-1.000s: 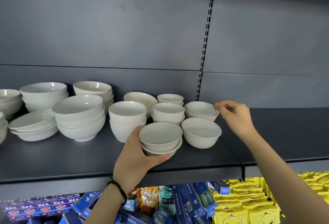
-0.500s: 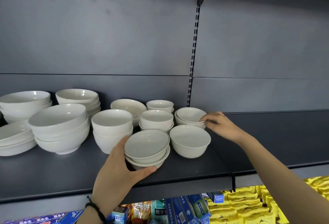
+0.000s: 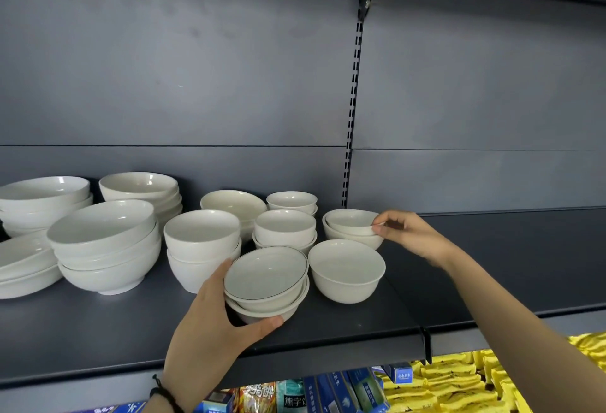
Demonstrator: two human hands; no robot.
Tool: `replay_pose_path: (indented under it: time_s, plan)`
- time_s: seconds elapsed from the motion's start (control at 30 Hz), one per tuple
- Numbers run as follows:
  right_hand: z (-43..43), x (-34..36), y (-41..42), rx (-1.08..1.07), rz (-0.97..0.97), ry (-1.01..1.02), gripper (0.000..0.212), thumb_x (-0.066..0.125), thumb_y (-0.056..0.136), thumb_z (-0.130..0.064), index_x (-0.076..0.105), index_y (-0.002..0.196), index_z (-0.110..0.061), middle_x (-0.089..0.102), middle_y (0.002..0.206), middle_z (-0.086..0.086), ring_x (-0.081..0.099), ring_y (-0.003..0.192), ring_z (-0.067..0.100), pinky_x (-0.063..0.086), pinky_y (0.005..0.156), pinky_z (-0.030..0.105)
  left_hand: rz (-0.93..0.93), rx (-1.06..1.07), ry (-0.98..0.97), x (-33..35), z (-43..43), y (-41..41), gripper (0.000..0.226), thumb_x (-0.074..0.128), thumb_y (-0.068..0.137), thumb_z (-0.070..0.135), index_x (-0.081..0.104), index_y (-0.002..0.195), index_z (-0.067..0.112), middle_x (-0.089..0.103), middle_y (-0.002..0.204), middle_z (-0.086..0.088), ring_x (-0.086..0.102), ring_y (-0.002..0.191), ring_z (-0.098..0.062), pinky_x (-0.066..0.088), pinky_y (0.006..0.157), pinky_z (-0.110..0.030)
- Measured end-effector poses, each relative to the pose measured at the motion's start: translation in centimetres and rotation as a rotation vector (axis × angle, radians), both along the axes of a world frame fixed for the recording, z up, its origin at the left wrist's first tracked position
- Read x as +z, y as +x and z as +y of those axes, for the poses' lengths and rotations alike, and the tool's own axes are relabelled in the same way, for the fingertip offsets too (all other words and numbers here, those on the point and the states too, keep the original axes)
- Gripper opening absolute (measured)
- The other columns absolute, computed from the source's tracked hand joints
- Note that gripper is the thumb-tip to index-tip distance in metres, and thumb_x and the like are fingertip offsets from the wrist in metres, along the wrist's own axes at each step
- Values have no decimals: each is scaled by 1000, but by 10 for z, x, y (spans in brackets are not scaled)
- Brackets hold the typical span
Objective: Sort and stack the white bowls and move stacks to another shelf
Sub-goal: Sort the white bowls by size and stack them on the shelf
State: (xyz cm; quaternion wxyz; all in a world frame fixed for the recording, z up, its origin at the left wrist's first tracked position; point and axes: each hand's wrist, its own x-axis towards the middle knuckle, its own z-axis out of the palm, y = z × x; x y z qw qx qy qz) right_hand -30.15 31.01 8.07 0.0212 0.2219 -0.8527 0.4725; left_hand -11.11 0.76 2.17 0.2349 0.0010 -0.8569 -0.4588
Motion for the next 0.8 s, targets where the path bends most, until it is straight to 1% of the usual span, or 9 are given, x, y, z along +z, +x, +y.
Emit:
replay_pose_path:
  time_s: [0.07, 0.13, 0.2, 0.33, 0.4, 0.47, 0.53, 0.63, 0.8]
  plan:
    - [-3, 0, 2, -8, 25, -45, 10, 61, 97, -19, 69, 92, -16, 68, 100, -1, 61, 98, 13, 46, 87, 23, 5, 0, 0, 0, 0, 1, 100, 73, 45, 68, 25, 131, 50, 37, 116, 43, 45, 113, 3, 37, 90, -17]
    - [-8, -1, 2, -54, 84, -51, 12, 56, 99, -19, 66, 95, -14, 66, 101, 2, 59, 95, 13, 45, 82, 20, 4, 3, -1, 0, -1, 0, 106, 69, 42, 73, 27, 136, 47, 37, 117, 43, 45, 114, 3, 37, 92, -18]
    - [-14, -4, 1, -113, 127, -68, 12, 55, 100, -19, 64, 97, -13, 63, 103, 5, 58, 94, 17, 46, 80, 22, 3, 8, -7, 0, -1, 1, 111, 67, 42, 74, 27, 141, 43, 35, 117, 43, 44, 116, 2, 37, 94, -18]
    - [-21, -7, 0, -174, 178, -100, 12, 55, 100, -21, 61, 89, -25, 61, 100, 0, 57, 96, 23, 46, 84, 30, -1, 14, 4, 2, 1, 3, 113, 68, 44, 73, 25, 144, 41, 39, 121, 38, 43, 117, 2, 37, 95, -18]
    - [-24, -8, 1, -197, 206, -86, 10, 56, 100, -23, 61, 91, -22, 61, 102, 2, 58, 99, 26, 47, 87, 35, -24, 25, 4, 2, 1, 5, 115, 68, 45, 74, 24, 145, 39, 40, 128, 31, 43, 120, 0, 38, 97, -20]
    - [-26, -10, 2, -221, 234, -76, 9, 56, 99, -23, 62, 96, -17, 61, 105, 4, 58, 100, 27, 47, 88, 37, -41, 29, 2, 2, 1, 5, 121, 67, 44, 75, 20, 149, 36, 39, 135, 27, 42, 123, -1, 38, 101, -22]
    - [-28, -12, 2, -244, 258, -86, 10, 56, 99, -23, 62, 97, -16, 61, 106, 4, 58, 99, 27, 47, 84, 33, -49, 28, 10, 3, 1, 6, 124, 67, 44, 75, 16, 150, 36, 35, 134, 28, 39, 123, 1, 36, 103, -23]
    - [-29, -14, 4, -249, 281, -98, 9, 56, 99, -22, 62, 97, -15, 59, 102, 0, 57, 97, 25, 45, 82, 29, -65, 26, 16, 6, 3, 7, 128, 63, 42, 76, 11, 151, 35, 28, 131, 30, 34, 119, 4, 33, 105, -22]
    - [-25, -13, 6, -223, 274, -62, 8, 57, 99, -20, 62, 93, -19, 57, 95, -9, 58, 96, 23, 44, 79, 23, -82, 45, -9, 7, 4, 7, 127, 64, 45, 74, 11, 152, 32, 28, 130, 27, 33, 120, 2, 35, 108, -27]
